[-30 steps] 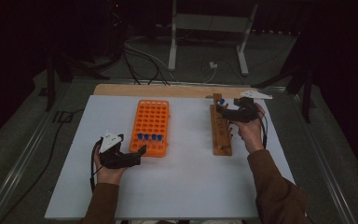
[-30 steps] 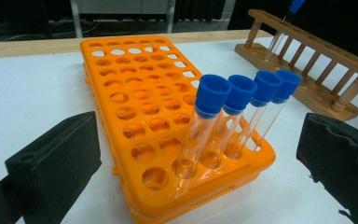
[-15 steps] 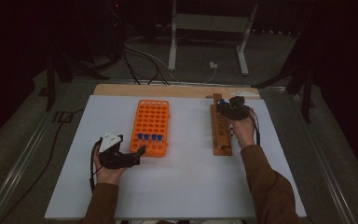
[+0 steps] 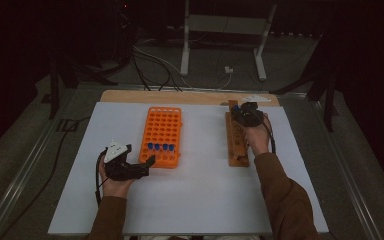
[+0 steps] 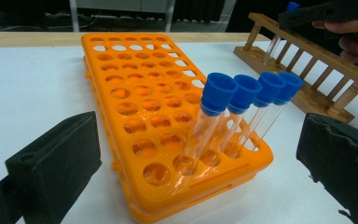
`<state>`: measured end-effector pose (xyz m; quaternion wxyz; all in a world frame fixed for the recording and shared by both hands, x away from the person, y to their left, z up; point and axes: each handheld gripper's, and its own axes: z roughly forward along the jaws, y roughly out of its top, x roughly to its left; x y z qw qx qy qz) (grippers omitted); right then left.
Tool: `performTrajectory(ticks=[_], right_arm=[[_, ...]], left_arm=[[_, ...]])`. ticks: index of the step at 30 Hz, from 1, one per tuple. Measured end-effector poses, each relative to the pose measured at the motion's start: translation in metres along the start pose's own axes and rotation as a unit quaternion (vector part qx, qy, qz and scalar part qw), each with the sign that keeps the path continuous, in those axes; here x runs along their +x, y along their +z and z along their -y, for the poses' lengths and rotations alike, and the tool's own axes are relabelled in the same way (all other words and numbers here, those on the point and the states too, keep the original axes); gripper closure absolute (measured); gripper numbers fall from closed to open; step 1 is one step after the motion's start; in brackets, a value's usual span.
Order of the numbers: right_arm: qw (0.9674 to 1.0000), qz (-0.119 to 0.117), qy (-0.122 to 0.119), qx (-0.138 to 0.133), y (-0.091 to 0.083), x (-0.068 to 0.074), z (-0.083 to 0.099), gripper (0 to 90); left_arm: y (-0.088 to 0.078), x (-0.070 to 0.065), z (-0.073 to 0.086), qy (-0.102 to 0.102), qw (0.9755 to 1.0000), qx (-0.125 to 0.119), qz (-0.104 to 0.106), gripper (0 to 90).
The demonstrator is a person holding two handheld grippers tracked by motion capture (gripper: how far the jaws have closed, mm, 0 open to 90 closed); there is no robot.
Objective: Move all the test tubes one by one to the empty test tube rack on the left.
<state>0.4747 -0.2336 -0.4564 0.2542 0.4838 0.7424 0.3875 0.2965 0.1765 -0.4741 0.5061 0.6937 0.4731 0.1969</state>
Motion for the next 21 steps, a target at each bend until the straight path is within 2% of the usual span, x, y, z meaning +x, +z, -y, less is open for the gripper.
performTrajectory(ticks=[6,10,21], right_arm=[[1.0000,0.004,-0.006,-0.002,-0.001,0.001,0.001,77.3],[0.9999,0.003,0.000,-0.012,-0.004,0.000,0.001,77.3],[0.9984,-0.010,0.008,-0.055,-0.030,-0.003,-0.008,77.4]], left_arm=[[0.000,0.000,0.000,0.000,1.0000,0.000,0.000,0.6],[0.001,0.000,0.000,0.001,1.0000,0.002,0.000,0.6],[0.002,-0.001,0.000,0.003,1.0000,0.003,0.000,0.6]])
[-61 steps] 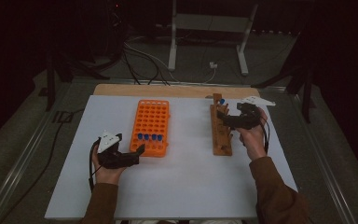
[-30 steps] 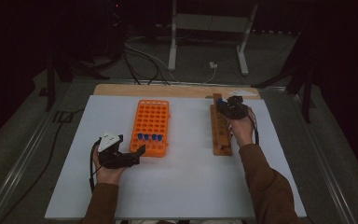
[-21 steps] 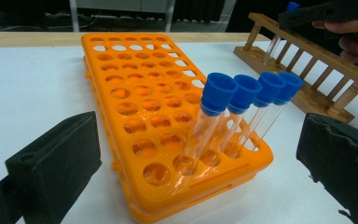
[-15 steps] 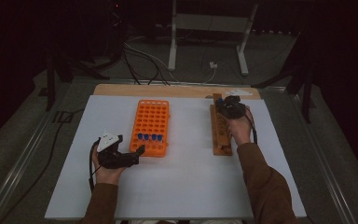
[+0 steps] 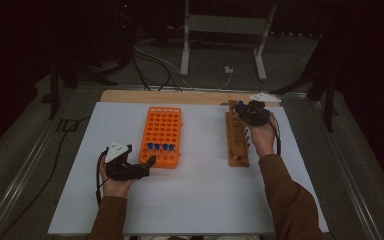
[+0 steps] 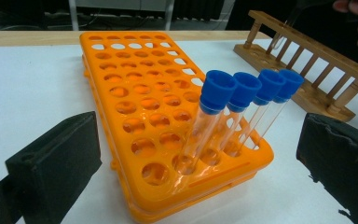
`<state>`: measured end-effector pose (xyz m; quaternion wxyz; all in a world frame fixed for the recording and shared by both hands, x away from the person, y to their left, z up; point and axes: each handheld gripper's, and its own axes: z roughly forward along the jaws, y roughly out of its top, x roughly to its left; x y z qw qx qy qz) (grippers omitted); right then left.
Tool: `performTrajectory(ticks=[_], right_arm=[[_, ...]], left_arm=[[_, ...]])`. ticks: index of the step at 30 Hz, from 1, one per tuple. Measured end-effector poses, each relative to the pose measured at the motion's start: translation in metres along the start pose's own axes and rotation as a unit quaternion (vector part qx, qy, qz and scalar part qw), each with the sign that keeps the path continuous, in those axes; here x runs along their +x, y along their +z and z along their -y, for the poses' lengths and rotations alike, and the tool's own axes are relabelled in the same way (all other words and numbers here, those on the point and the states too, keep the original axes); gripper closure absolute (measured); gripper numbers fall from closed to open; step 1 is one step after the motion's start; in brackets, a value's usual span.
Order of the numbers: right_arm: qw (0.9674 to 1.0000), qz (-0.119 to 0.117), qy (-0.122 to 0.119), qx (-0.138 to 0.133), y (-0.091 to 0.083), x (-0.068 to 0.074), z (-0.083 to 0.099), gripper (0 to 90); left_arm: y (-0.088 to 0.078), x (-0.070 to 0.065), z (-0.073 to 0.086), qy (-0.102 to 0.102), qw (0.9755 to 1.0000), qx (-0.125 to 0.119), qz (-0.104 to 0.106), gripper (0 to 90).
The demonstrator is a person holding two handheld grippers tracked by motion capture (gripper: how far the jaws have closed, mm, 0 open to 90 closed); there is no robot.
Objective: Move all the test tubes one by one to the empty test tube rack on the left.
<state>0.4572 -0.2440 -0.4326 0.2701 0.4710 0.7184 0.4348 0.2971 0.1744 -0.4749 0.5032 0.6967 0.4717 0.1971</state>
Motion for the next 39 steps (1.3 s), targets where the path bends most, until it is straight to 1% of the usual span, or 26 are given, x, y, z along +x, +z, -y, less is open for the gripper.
performTrajectory(ticks=[7,10,13,16,18,24,29,32,35,39], right_arm=[[0.9997,-0.002,-0.003,-0.026,-0.018,-0.001,-0.010,77.4],[0.9994,-0.005,-0.003,-0.035,-0.025,-0.001,-0.013,77.4],[0.9990,-0.013,-0.003,-0.042,-0.032,0.000,-0.015,77.4],[0.9986,-0.027,-0.002,-0.045,-0.037,0.003,-0.016,77.4],[0.9984,-0.033,-0.006,-0.045,-0.040,0.006,-0.016,77.4],[0.9975,-0.053,-0.022,-0.040,-0.047,0.019,-0.016,77.4],[0.9964,-0.071,-0.033,-0.032,-0.051,0.030,-0.012,77.4],[0.9954,-0.084,-0.039,-0.025,-0.053,0.038,-0.009,77.4],[0.9940,-0.101,-0.038,-0.020,-0.055,0.047,-0.006,77.3],[0.9919,-0.116,-0.052,-0.010,-0.056,0.060,-0.001,77.3]], left_arm=[[0.000,-0.003,-0.002,-0.001,1.0000,-0.004,0.006,0.6],[0.000,-0.004,-0.003,0.003,0.9999,-0.007,0.007,0.7],[-0.001,-0.006,-0.004,0.008,0.9999,-0.012,0.008,1.2],[-0.001,-0.009,-0.006,0.015,0.9998,-0.012,0.009,1.3],[0.000,-0.010,-0.006,0.017,0.9997,-0.013,0.009,1.3],[0.000,-0.015,-0.008,0.027,0.9995,-0.015,0.011,1.6],[0.000,-0.021,-0.012,0.035,0.9991,-0.019,0.017,1.8],[0.000,-0.026,-0.015,0.041,0.9986,-0.024,0.021,3.3],[0.003,-0.030,-0.017,0.047,0.9983,-0.025,0.022,4.3],[0.006,-0.037,-0.019,0.053,0.9979,-0.023,0.029,5.2]])
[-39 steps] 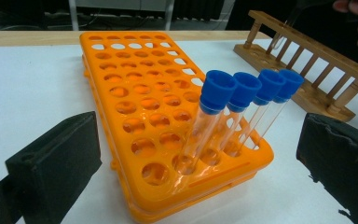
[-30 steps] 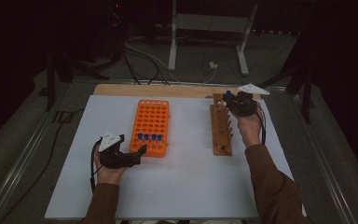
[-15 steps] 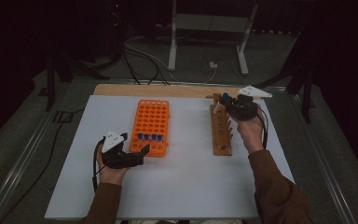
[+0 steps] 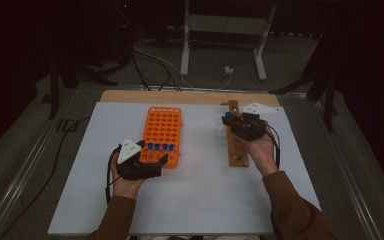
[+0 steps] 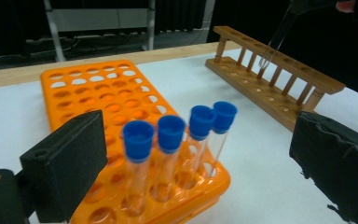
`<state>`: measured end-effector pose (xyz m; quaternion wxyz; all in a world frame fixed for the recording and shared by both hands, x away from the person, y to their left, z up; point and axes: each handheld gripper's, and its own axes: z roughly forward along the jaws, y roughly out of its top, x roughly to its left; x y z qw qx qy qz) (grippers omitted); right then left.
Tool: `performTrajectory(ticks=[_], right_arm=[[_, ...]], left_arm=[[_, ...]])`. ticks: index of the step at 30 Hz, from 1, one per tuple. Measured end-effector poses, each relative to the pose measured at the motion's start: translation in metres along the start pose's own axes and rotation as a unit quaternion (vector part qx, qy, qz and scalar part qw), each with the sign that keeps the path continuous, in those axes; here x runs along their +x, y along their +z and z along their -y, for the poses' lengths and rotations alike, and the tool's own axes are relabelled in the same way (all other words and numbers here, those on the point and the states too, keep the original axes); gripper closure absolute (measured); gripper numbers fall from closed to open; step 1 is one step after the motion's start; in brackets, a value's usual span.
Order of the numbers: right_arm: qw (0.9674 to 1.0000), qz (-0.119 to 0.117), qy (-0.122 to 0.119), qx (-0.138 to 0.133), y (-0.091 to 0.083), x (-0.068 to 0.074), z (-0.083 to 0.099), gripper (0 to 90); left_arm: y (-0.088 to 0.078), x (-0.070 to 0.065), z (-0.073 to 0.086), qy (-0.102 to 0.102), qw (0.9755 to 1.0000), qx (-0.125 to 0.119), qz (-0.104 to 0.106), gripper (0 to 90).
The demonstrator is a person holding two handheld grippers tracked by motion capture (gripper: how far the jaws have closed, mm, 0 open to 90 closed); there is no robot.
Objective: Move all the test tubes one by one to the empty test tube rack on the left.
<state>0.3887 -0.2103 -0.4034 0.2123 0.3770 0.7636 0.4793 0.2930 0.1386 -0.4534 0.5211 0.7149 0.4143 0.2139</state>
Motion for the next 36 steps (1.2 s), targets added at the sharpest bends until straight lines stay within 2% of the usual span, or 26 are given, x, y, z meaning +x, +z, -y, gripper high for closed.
performTrajectory(ticks=[7,10,13,17,25,29,36], right_arm=[[0.9995,-0.026,-0.016,0.012,0.000,0.021,0.003,77.2],[0.9991,-0.037,-0.016,0.011,-0.001,0.028,0.003,77.2],[0.9986,-0.050,-0.014,0.011,-0.002,0.033,0.004,77.2],[0.9976,-0.067,-0.009,0.013,-0.002,0.041,0.005,77.1],[0.9949,-0.099,-0.004,0.022,-0.001,0.055,0.008,77.2],[0.9927,-0.119,-0.003,0.024,-0.001,0.064,0.007,77.1],[0.9898,-0.139,-0.016,0.027,0.000,0.078,0.005,77.1]], left_arm=[[0.002,-0.018,-0.011,0.025,0.9995,-0.020,-0.003,9.9],[0.002,-0.026,-0.016,0.037,0.9989,-0.029,-0.002,11.9],[0.005,-0.032,-0.020,0.040,0.9986,-0.034,0.005,13.0],[0.015,-0.039,-0.023,0.037,0.9987,-0.029,0.019,14.6],[0.038,-0.055,-0.023,0.048,0.9982,-0.002,0.035,17.4],[0.048,-0.063,-0.023,0.058,0.9977,0.008,0.035,25.3],[0.058,-0.070,-0.021,0.074,0.9959,0.019,0.048,54.2]])
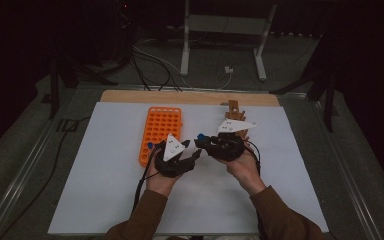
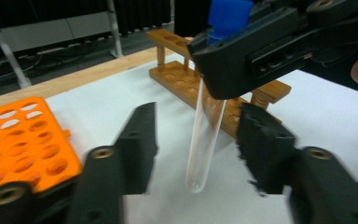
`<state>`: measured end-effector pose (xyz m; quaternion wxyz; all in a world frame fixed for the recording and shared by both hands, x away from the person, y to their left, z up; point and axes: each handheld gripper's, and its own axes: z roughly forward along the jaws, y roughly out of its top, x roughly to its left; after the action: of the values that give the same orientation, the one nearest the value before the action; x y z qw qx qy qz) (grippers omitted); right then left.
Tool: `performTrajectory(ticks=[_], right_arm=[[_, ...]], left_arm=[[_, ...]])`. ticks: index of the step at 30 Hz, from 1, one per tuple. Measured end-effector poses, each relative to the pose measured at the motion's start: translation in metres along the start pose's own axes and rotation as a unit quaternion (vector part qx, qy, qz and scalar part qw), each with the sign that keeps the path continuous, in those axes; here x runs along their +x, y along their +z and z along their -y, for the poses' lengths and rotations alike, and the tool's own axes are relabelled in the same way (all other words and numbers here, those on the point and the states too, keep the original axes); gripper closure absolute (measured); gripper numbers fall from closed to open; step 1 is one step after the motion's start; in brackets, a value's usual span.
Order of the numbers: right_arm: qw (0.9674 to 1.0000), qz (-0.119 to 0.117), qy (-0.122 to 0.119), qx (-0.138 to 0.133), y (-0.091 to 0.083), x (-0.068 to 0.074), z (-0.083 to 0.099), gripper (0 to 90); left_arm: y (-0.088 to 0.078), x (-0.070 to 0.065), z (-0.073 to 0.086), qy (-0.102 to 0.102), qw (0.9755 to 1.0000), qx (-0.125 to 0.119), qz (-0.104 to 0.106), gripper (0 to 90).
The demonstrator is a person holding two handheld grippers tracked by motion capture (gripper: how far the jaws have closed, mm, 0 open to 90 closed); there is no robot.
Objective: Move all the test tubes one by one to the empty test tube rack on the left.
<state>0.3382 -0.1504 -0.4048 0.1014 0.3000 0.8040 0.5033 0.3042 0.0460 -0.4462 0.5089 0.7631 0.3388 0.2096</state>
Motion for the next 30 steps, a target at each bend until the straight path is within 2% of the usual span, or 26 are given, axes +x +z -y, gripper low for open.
performTrajectory(ticks=[5,8,12,18,22,24,28,30], right_arm=[[0.9999,-0.013,0.009,0.000,0.002,0.000,0.000,77.1],[0.9998,-0.017,0.014,0.001,0.003,0.000,0.001,77.1],[0.9996,-0.016,0.022,0.003,0.005,-0.003,0.002,75.2],[0.9991,-0.017,0.036,-0.010,0.002,-0.010,0.003,53.9],[0.9994,0.004,0.027,-0.020,-0.003,-0.014,0.005,35.8],[0.9993,0.007,0.030,-0.023,-0.006,-0.017,0.006,28.0],[0.9992,0.016,0.026,-0.026,-0.012,-0.022,0.010,17.1],[0.9990,0.023,0.027,-0.028,-0.015,-0.025,0.012,15.1]], left_arm=[[0.001,0.002,0.000,-0.004,1.0000,-0.003,0.007,66.2],[0.001,0.001,0.001,0.007,0.9999,-0.002,0.015,74.4],[0.003,0.001,0.002,0.009,0.9998,0.003,0.016,77.8],[0.003,0.003,0.003,0.005,0.9999,0.009,0.011,78.1],[0.002,0.008,0.005,-0.008,0.9999,0.008,0.009,78.1],[0.001,0.010,0.006,-0.014,0.9998,0.007,0.008,78.1],[0.000,0.012,0.008,-0.020,0.9997,0.007,0.007,78.1],[-0.001,0.012,0.008,-0.020,0.9997,0.007,0.008,78.2]])
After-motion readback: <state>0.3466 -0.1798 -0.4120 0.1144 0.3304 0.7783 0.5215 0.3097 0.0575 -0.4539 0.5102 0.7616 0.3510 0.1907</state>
